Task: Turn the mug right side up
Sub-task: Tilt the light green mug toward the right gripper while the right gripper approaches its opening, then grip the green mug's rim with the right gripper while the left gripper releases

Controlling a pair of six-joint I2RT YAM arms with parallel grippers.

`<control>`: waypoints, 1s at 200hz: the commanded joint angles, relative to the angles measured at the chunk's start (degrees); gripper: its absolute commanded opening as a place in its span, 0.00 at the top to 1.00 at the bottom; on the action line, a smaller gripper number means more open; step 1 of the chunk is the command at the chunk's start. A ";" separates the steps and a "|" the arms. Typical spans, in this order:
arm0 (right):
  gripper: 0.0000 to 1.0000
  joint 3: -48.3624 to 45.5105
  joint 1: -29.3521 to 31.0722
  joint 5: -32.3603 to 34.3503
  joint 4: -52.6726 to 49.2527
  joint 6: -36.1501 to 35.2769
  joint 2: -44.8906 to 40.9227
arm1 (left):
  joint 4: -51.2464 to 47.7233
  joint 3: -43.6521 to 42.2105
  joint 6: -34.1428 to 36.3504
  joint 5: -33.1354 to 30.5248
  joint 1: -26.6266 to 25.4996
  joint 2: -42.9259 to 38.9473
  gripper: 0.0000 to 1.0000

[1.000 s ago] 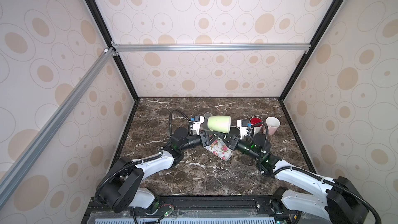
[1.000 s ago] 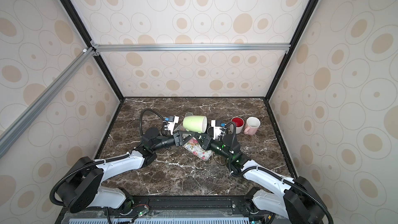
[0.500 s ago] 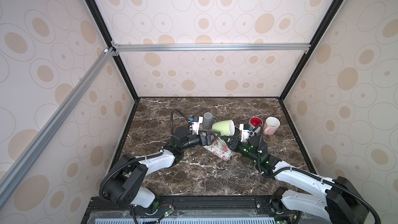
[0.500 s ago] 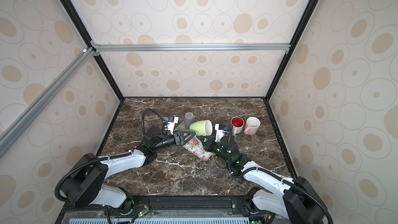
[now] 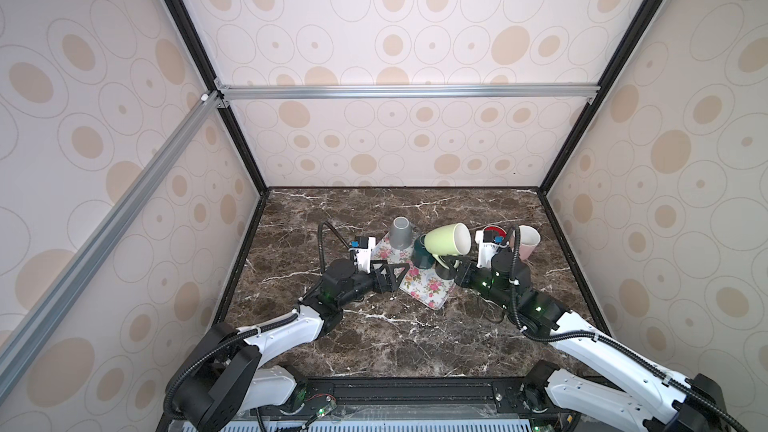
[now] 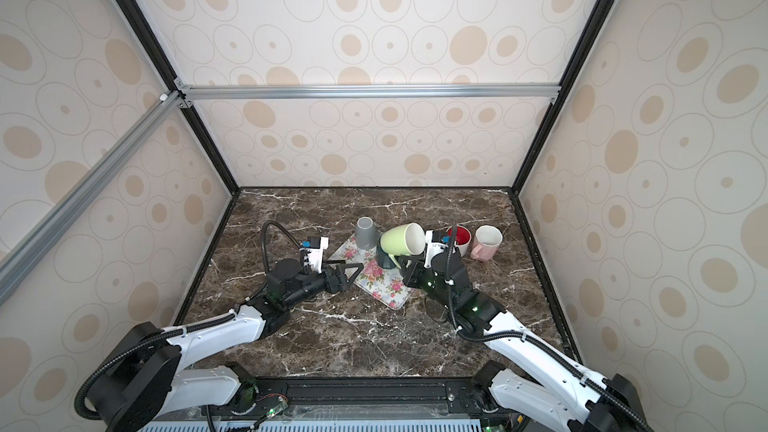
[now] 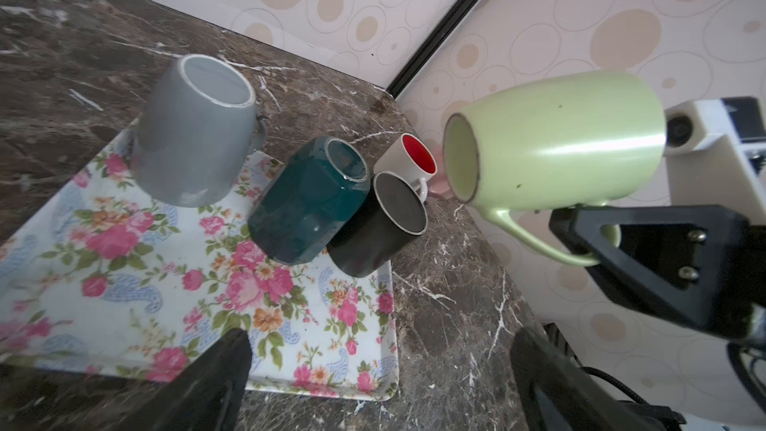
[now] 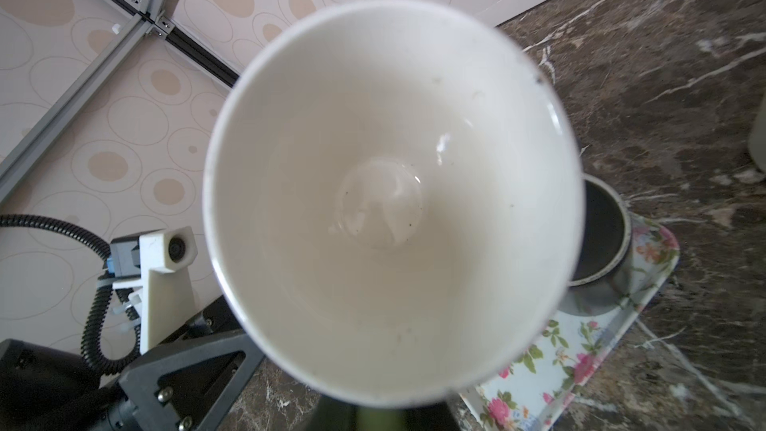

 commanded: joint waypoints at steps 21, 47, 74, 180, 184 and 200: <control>1.00 9.10 0.25 11.35 -12.37 -3.26 -2.96 | -2.62 -2.25 5.79 -10.20 -3.33 -4.26 0.02; 1.00 15.12 0.04 14.56 -19.49 -4.11 -0.89 | -6.20 -1.88 6.33 -12.72 -5.63 -5.10 0.02; 1.00 20.77 -0.12 18.09 -25.26 -4.48 2.83 | -6.48 -3.13 7.38 -14.70 -7.64 -5.27 0.02; 1.00 26.16 -8.22 16.00 -23.70 -4.95 14.55 | -7.25 -3.98 7.60 -14.13 -8.42 -4.92 0.02; 1.00 26.30 -8.37 16.16 -23.33 -5.29 14.96 | -7.19 -4.00 7.60 -14.17 -8.39 -4.90 0.02; 1.00 27.12 -8.83 16.59 -22.23 -6.92 16.60 | -7.32 -4.13 7.82 -14.65 -8.38 -4.57 0.02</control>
